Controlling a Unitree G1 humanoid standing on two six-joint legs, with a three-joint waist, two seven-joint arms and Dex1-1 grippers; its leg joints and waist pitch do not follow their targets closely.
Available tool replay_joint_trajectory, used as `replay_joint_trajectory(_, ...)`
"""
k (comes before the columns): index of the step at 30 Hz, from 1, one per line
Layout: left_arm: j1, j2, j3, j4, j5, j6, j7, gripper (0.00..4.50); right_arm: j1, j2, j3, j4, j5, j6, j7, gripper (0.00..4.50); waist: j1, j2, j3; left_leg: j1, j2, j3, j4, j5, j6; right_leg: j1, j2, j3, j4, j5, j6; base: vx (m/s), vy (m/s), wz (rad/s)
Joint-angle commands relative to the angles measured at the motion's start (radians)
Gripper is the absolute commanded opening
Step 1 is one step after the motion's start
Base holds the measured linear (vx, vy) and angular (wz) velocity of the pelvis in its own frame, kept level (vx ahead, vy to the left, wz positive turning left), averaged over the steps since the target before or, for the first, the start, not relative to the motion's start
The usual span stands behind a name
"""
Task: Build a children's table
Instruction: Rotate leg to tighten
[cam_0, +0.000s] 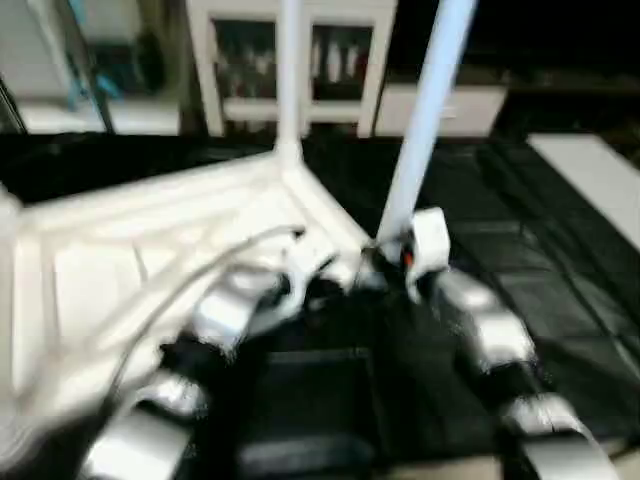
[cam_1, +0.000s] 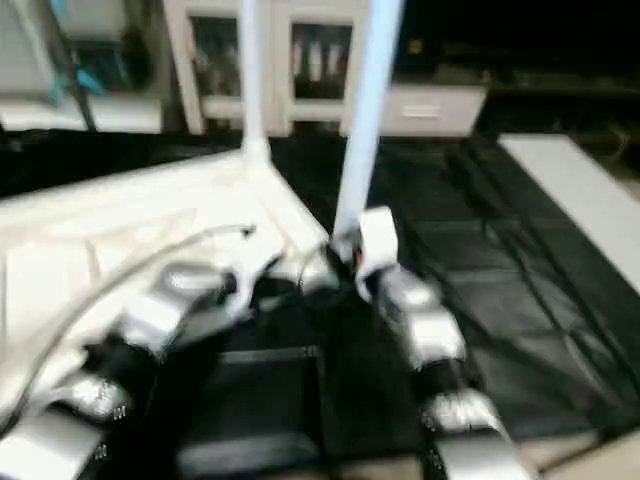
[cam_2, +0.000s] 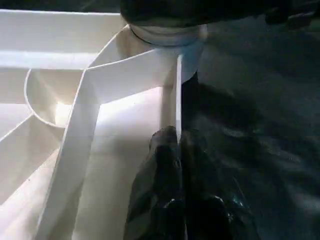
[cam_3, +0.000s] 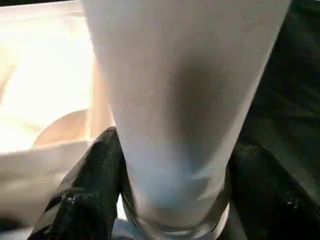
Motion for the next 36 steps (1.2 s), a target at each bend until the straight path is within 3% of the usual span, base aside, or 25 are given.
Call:
replay_joint_trajectory(1, -0.028, -0.048, -0.018, 0.047, 0.014, 0.006, 0.069, 0.00, -0.024, 0.055, -0.009, 0.113, 0.005, 0.015, -0.091, 2.62, 0.037, 0.017, -0.036, -0.036, 0.110, -0.005, -0.247, -0.881, -0.117, 0.062, 0.003, 0.005, 0.131, -0.170, -0.070, -0.102, 0.011, 0.06)
replay_joint_trajectory(2, -0.031, -0.050, -0.019, 0.051, 0.016, 0.004, 0.072, 0.00, -0.034, 0.063, -0.018, 0.127, 0.007, 0.007, -0.113, 2.62, 0.043, -0.003, -0.040, -0.018, 0.104, 0.010, -0.240, -0.830, -0.098, 0.047, 0.000, 0.030, 0.134, -0.198, -0.055, -0.056, -0.095, 0.21)
replay_joint_trajectory(3, -0.035, -0.053, -0.019, 0.056, 0.021, 0.001, 0.076, 0.00, -0.051, 0.076, -0.032, 0.152, 0.009, -0.008, -0.151, 2.62, 0.051, -0.065, -0.053, 0.077, 0.037, 0.011, -0.063, -0.574, -0.095, -0.077, -0.081, 0.090, -0.043, -0.691, -0.009, -0.056, -0.095, 0.21)
replay_joint_trajectory(4, -0.036, -0.054, -0.019, 0.057, 0.022, 0.000, 0.075, 0.00, -0.060, 0.082, -0.036, 0.162, 0.010, -0.019, -0.157, 2.62, 0.050, -0.067, -0.057, 0.042, 0.025, -0.032, 0.067, -0.248, -0.029, -0.058, -0.189, 0.127, -0.111, -0.956, -0.028, 0.058, -0.129, -0.02)
replay_joint_trajectory(5, -0.039, -0.056, -0.017, 0.060, 0.022, 0.000, 0.074, 0.00, -0.072, 0.090, -0.048, 0.179, 0.014, -0.039, -0.158, 2.62, 0.059, -0.060, -0.059, -0.039, 0.035, -0.059, 0.038, -0.138, -0.013, 0.024, -0.199, 0.132, -0.072, -0.893, -0.034, 0.131, -0.025, -0.46)
replay_joint_trajectory(6, -0.039, -0.055, -0.015, 0.059, 0.021, 0.001, 0.070, 0.00, -0.081, 0.097, -0.058, 0.189, 0.020, -0.059, -0.152, 2.62, 0.080, -0.019, -0.085, -0.059, 0.053, -0.065, -0.051, 0.013, -0.046, 0.046, -0.106, 0.075, -0.010, -0.492, -0.057, 0.131, -0.025, -0.46)
replay_joint_trajectory(7, -0.035, -0.047, -0.016, 0.051, 0.019, 0.003, 0.054, 0.00, -0.089, 0.101, -0.062, 0.189, 0.025, -0.084, -0.124, 2.62, 0.059, -0.022, -0.083, -0.008, 0.071, -0.058, -0.055, -0.005, -0.031, -0.005, -0.056, 0.063, 0.021, -0.190, -0.122, 0.068, 0.008, -0.24)
replay_joint_trajectory(8, -0.035, -0.047, -0.016, 0.051, 0.019, 0.003, 0.054, 0.00, -0.089, 0.101, -0.062, 0.189, 0.025, -0.084, -0.124, 2.62, 0.059, -0.017, -0.085, -0.001, 0.071, -0.055, -0.055, -0.021, -0.026, -0.003, -0.055, 0.064, 0.022, -0.104, -0.161, 0.000, 0.000, 0.00)
replay_joint_trajectory(9, -0.031, -0.039, -0.017, 0.047, 0.019, 0.001, 0.043, 0.00, -0.096, 0.099, -0.056, 0.190, 0.018, -0.105, -0.102, 2.62, 0.053, -0.014, -0.077, -0.012, 0.070, -0.049, -0.066, -0.097, -0.021, 0.004, -0.060, 0.072, 0.018, -0.060, -0.217, 0.000, 0.000, 0.00)
replay_joint_trajectory(10, -0.031, -0.038, -0.017, 0.047, 0.018, 0.001, 0.041, 0.00, -0.096, 0.097, -0.053, 0.189, 0.015, -0.109, -0.099, 2.62, 0.053, -0.018, -0.073, -0.017, 0.066, -0.043, -0.073, -0.180, -0.026, 0.012, -0.060, 0.069, 0.006, -0.119, -0.223, 0.000, 0.000, 0.00)
replay_joint_trajectory(11, -0.028, -0.031, -0.019, 0.046, 0.019, -0.004, 0.031, 0.00, -0.092, 0.094, -0.056, 0.172, 0.025, -0.119, -0.060, 2.62, 0.057, -0.020, -0.072, -0.008, 0.064, -0.038, -0.072, -0.246, -0.030, 0.007, -0.065, 0.072, -0.007, -0.201, -0.214, 0.000, 0.000, 0.00)
replay_joint_trajectory(12, -0.026, -0.024, -0.021, 0.048, 0.017, -0.010, 0.022, 0.00, -0.086, 0.088, -0.057, 0.154, 0.031, -0.128, -0.027, 3.18, 0.057, -0.021, -0.069, -0.008, 0.064, -0.037, -0.073, -0.266, -0.033, 0.005, -0.067, 0.074, -0.012, -0.236, -0.209, 0.000, 0.000, 0.00)
replay_joint_trajectory(14, -0.020, -0.010, -0.025, 0.044, 0.017, -0.023, -0.001, 0.00, -0.063, 0.072, -0.059, 0.100, 0.053, -0.123, 0.034, 3.32, 0.060, -0.015, -0.070, -0.010, 0.067, -0.037, -0.076, -0.274, -0.036, 0.007, -0.070, 0.076, -0.018, -0.278, -0.184, 0.000, 0.000, 0.00)
replay_joint_trajectory(17, -0.006, 0.013, -0.035, 0.026, 0.020, -0.032, -0.041, 0.00, -0.012, 0.027, -0.040, -0.017, 0.075, -0.079, 0.120, 3.47, 0.065, -0.013, -0.072, -0.011, 0.068, -0.035, -0.078, -0.211, -0.015, 0.014, -0.065, 0.076, -0.015, -0.194, -0.183, 0.000, 0.000, 0.00)
replay_joint_trajectory(20, 0.012, 0.047, -0.057, -0.010, 0.015, -0.037, -0.115, 0.00, 0.082, -0.079, 0.007, -0.222, 0.114, 0.038, 0.267, 3.79, 0.073, -0.009, -0.083, -0.010, 0.068, -0.029, -0.064, -0.027, 0.060, 0.023, -0.063, 0.075, 0.014, 0.086, -0.245, 0.000, 0.000, 0.00)
replay_joint_trajectory(22, 0.019, 0.071, -0.072, -0.033, 0.010, -0.061, -0.167, 0.00, 0.131, -0.157, 0.026, -0.313, 0.133, 0.084, 0.356, 3.88, 0.076, -0.005, -0.079, -0.008, 0.069, -0.026, -0.065, -0.044, 0.084, 0.024, -0.062, 0.073, 0.006, 0.080, -0.255, 0.000, 0.000, 0.00)
replay_joint_trajectory(23, 0.019, 0.071, -0.072, -0.033, 0.010, -0.061, -0.167, 0.00, 0.131, -0.157, 0.026, -0.313, 0.133, 0.084, 0.356, 3.95, 0.079, -0.007, -0.081, -0.005, 0.071, -0.025, -0.064, -0.055, 0.085, 0.024, -0.065, 0.074, 0.007, 0.069, -0.258, 0.000, 0.000, 0.00)
replay_joint_trajectory(24, 0.023, 0.085, -0.078, -0.050, 0.005, -0.052, -0.196, 0.00, 0.158, -0.203, 0.034, -0.362, 0.138, 0.105, 0.406, 4.04, 0.078, 0.007, -0.077, -0.007, 0.072, -0.025, -0.068, -0.088, 0.077, 0.021, -0.068, 0.074, 0.005, 0.025, -0.266, 0.000, 0.000, 0.00)
replay_joint_trajectory(25, 0.032, 0.111, -0.092, -0.079, -0.005, -0.063, -0.255, 0.00, 0.198, -0.273, 0.054, -0.429, 0.147, 0.132, 0.485, 4.23, 0.080, 0.013, -0.075, -0.002, 0.073, -0.025, -0.070, -0.126, 0.062, 0.020, -0.064, 0.073, -0.002, -0.020, -0.257, 0.000, 0.000, 0.00)
replay_joint_trajectory(26, 0.039, 0.132, -0.103, -0.103, -0.012, -0.058, -0.297, 0.00, 0.230, -0.333, 0.072, -0.478, 0.152, 0.149, 0.552, 4.31, 0.082, 0.005, -0.072, 0.000, 0.077, -0.024, -0.073, -0.146, 0.056, 0.021, -0.063, 0.074, -0.008, -0.043, -0.250, 0.000, 0.000, 0.00)
replay_joint_trajectory(30, 0.066, 0.191, -0.123, -0.169, -0.031, -0.072, -0.400, 0.00, 0.296, -0.447, 0.105, -0.570, 0.132, 0.160, 0.653, 4.39, 0.091, 0.008, -0.067, -0.006, 0.075, -0.023, -0.074, -0.171, 0.037, 0.021, -0.069, 0.078, -0.013, -0.132, -0.232, 0.000, 0.000, 0.00)
replay_joint_trajectory(31, 0.073, 0.203, -0.126, -0.184, -0.038, -0.066, -0.421, 0.00, 0.308, -0.466, 0.107, -0.583, 0.128, 0.162, 0.666, 4.39, 0.091, 0.030, -0.066, -0.006, 0.075, -0.024, -0.075, -0.177, 0.030, 0.018, -0.068, 0.078, -0.013, -0.141, -0.231, 0.000, 0.000, 0.00)
replay_joint_trajectory(32, 0.082, 0.219, -0.129, -0.202, -0.047, -0.062, -0.448, 0.00, 0.313, -0.483, 0.101, -0.584, 0.132, 0.165, 0.684, 4.39, 0.086, 0.016, -0.065, -0.002, 0.074, -0.022, -0.075, -0.202, 0.021, 0.016, -0.065, 0.077, -0.020, -0.163, -0.228, 0.000, 0.000, 0.00)
replay_joint_trajectory(33, 0.086, 0.226, -0.131, -0.209, -0.052, -0.061, -0.460, 0.00, 0.315, -0.490, 0.099, -0.585, 0.134, 0.167, 0.691, 4.39, 0.085, 0.014, -0.064, -0.003, 0.073, -0.022, -0.076, -0.210, 0.020, 0.016, -0.065, 0.077, -0.020, -0.189, -0.227, 0.000, 0.000, 0.00)
replay_joint_trajectory(36, 0.091, 0.237, -0.127, -0.217, -0.057, -0.064, -0.466, 0.00, 0.312, -0.510, 0.106, -0.587, 0.138, 0.179, 0.709, 4.39, 0.086, 0.017, -0.066, 0.001, 0.072, -0.019, -0.071, -0.188, 0.026, 0.010, -0.065, 0.080, -0.022, -0.221, -0.221, 0.000, 0.000, 0.00)
